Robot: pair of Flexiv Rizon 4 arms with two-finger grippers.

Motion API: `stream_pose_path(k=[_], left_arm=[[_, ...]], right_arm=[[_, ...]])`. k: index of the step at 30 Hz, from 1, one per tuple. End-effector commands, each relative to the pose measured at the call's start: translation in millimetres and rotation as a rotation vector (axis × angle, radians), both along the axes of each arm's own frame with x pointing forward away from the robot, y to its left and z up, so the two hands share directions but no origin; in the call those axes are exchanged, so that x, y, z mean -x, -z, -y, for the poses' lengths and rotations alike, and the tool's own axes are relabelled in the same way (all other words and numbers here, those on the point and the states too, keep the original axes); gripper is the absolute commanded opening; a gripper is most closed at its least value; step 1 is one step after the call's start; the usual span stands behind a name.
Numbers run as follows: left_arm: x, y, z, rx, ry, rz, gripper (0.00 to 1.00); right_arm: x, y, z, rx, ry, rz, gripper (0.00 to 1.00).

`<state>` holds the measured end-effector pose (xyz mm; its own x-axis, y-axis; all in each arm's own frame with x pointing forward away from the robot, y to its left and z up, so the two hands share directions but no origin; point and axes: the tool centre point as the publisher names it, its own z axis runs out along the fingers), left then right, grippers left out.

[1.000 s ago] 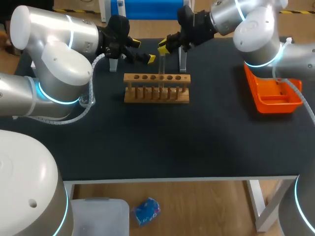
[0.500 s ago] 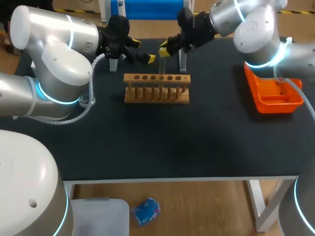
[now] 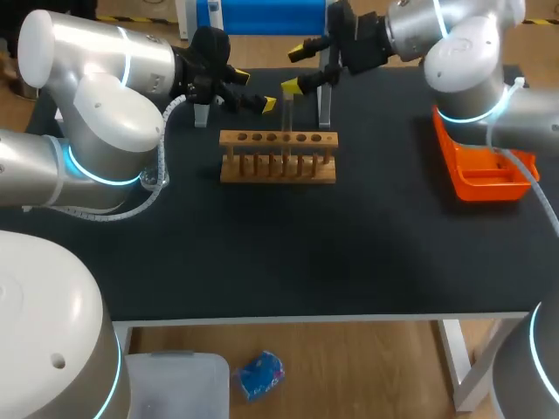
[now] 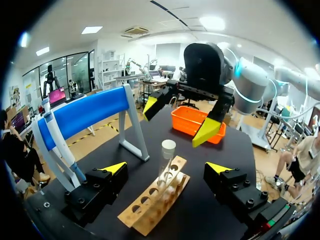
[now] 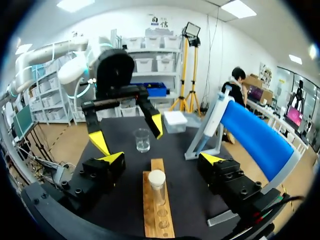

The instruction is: Invert the test tube, pick up the pipette, mount the tip to pipette, aspirate from beaker and dispense into the tube, eject the tip, return the pipette, and cap with the stopper.

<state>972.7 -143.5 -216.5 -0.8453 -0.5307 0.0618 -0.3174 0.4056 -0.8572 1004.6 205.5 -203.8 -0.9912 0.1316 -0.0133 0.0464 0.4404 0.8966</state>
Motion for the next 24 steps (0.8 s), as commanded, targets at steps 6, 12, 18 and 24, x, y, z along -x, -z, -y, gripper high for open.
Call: stream_pose_path(k=[6, 12, 18, 24], left_arm=[[-0.3, -0.2, 0.0, 0.000, 0.001, -0.002, 1.00], [-0.3, -0.2, 0.0, 0.000, 0.001, -0.002, 1.00], [-0.3, -0.2, 0.0, 0.000, 0.001, -0.002, 1.00], [-0.3, -0.2, 0.0, 0.000, 0.001, -0.002, 1.00]], right_arm=[[11.7, -10.1, 2.3, -0.152, -0.059, 0.033, 0.00], [13.4, -6.5, -1.3, -0.214, -0.089, 0.019, 0.00], [13.0, -6.0, -3.0, -0.293, -0.112, 0.009, 0.00], [11.7, -4.2, -5.6, -0.336, -0.133, 0.006, 0.00]])
